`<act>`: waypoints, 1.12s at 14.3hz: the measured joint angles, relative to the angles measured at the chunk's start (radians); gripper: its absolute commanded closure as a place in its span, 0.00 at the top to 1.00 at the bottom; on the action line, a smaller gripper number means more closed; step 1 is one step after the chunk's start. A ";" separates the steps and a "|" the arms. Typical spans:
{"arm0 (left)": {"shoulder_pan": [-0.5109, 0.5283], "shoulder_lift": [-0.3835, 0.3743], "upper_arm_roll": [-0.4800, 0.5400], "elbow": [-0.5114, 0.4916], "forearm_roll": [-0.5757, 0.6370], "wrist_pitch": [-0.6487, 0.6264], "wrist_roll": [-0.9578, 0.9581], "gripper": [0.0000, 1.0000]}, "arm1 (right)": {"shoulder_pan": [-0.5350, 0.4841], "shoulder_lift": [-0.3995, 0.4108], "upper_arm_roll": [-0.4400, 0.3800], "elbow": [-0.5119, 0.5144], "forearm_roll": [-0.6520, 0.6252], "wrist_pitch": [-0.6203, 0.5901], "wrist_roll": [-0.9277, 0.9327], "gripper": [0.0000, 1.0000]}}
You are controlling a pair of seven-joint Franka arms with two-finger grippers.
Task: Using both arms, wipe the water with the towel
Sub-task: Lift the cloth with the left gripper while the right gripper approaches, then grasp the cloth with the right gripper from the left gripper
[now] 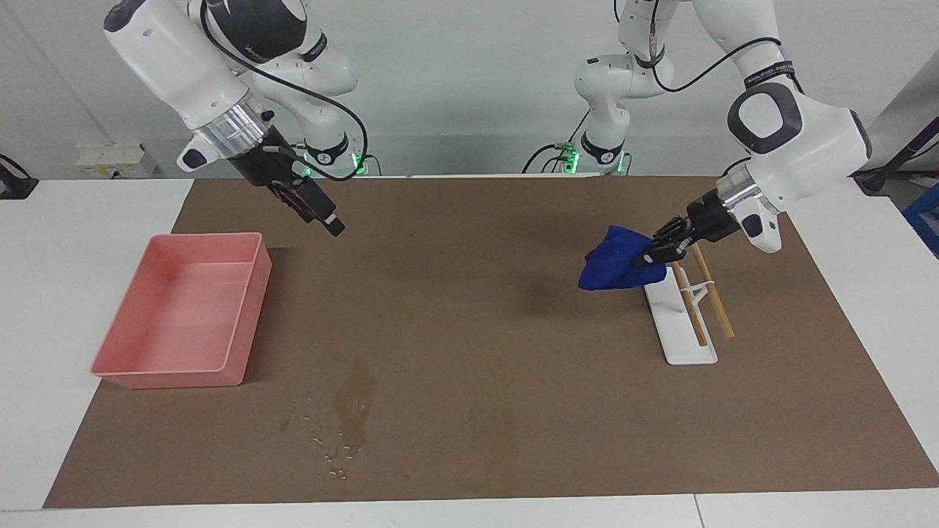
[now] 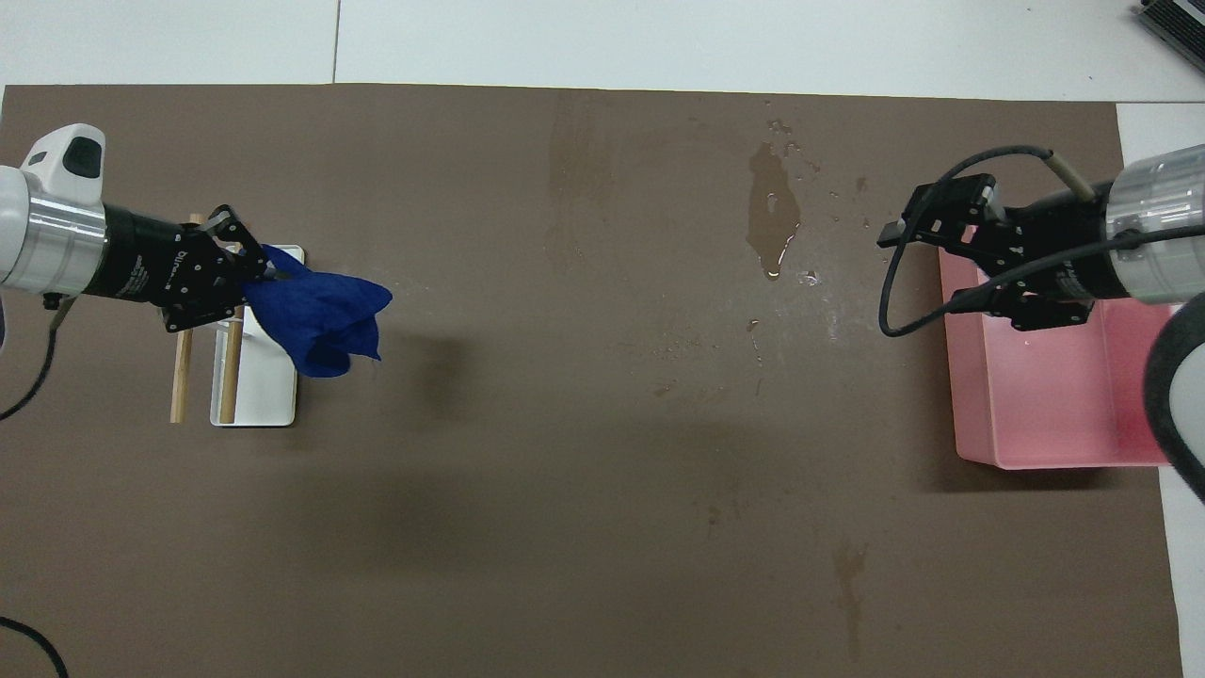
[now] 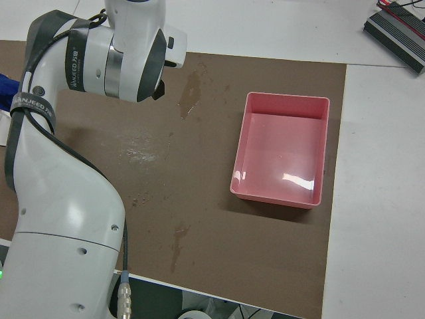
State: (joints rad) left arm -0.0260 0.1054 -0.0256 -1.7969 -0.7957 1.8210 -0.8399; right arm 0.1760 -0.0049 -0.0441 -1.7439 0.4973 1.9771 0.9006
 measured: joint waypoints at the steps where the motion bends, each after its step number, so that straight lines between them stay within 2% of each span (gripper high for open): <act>1: -0.015 -0.001 -0.002 -0.005 -0.070 0.001 -0.073 0.00 | 0.023 0.001 0.000 -0.027 0.038 0.065 0.086 1.00; 4: -0.069 -0.004 -0.004 -0.016 -0.210 0.010 -0.246 0.00 | 0.103 0.012 0.002 -0.094 0.144 0.243 0.275 1.00; 6: -0.128 -0.006 -0.006 -0.019 -0.278 0.059 -0.325 0.00 | 0.157 0.020 0.002 -0.134 0.190 0.329 0.362 1.00; 11: -0.365 -0.008 -0.012 -0.067 -0.357 0.427 -0.424 0.00 | 0.268 0.021 0.004 -0.184 0.207 0.342 0.475 1.00; 13: -0.406 -0.008 -0.012 -0.074 -0.369 0.492 -0.442 0.00 | 0.289 0.017 0.004 -0.187 0.207 0.342 0.498 1.00; 16: -0.416 -0.015 -0.010 -0.076 -0.372 0.498 -0.481 0.00 | 0.301 0.015 0.003 -0.197 0.207 0.342 0.500 1.00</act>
State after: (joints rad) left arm -0.4419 0.0900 -0.0356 -1.8731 -1.1678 2.3187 -1.3209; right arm 0.4774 0.0105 -0.0409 -1.9405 0.7045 2.3186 1.4007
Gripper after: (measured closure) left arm 0.846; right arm 0.000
